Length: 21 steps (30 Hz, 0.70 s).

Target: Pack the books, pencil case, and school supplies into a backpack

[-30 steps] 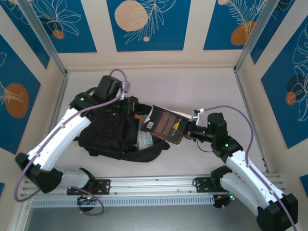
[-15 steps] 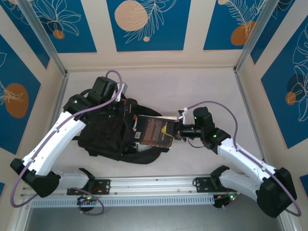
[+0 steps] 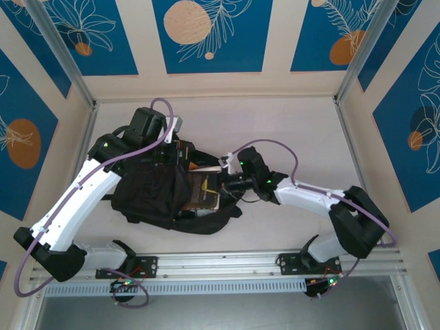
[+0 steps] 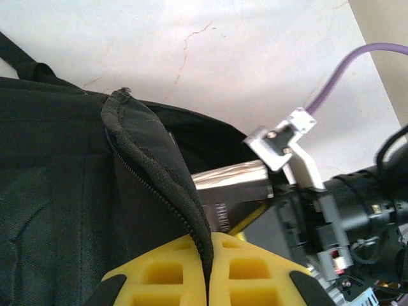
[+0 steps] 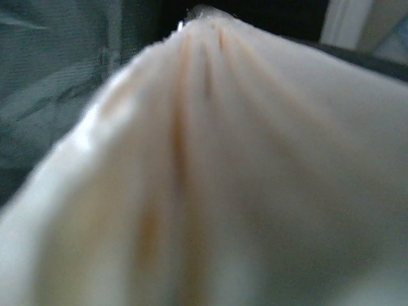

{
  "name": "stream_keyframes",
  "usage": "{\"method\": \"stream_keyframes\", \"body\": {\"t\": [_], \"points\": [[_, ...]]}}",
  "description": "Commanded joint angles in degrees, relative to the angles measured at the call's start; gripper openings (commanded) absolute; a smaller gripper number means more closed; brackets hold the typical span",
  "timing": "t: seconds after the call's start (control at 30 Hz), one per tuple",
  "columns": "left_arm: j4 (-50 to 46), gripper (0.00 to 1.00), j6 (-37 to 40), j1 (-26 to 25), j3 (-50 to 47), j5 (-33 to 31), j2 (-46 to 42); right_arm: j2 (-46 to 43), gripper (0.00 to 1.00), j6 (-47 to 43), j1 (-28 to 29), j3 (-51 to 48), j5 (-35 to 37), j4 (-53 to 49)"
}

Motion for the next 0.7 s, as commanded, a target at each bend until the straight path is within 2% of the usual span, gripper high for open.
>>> {"method": "stream_keyframes", "body": {"t": [0.0,0.27,0.33,0.43,0.5,0.67], "points": [[2.19,0.0,0.78,0.12,2.49,3.25,-0.66,5.84,0.0,0.18,2.3,6.43,2.32,4.02],[4.01,0.0,-0.41,0.22,0.29,4.01,-0.15,25.25,0.09,2.51,6.47,23.42,0.83,3.0],[4.06,0.0,-0.5,0.19,0.28,3.78,0.12,28.31,0.2,3.68,6.76,24.9,0.4,4.5],[4.24,0.0,-0.51,0.31,0.19,3.23,0.18,28.45,0.45,4.84,6.47,22.72,0.96,8.78],[4.24,0.0,-0.32,0.5,0.02,3.36,0.36,25.33,0.57,3.38,5.71,19.76,2.01,9.56],[5.34,0.0,-0.64,1.45,-1.58,3.11,0.7,13.23,0.76,-4.86,3.7,12.45,5.13,4.38]]}}
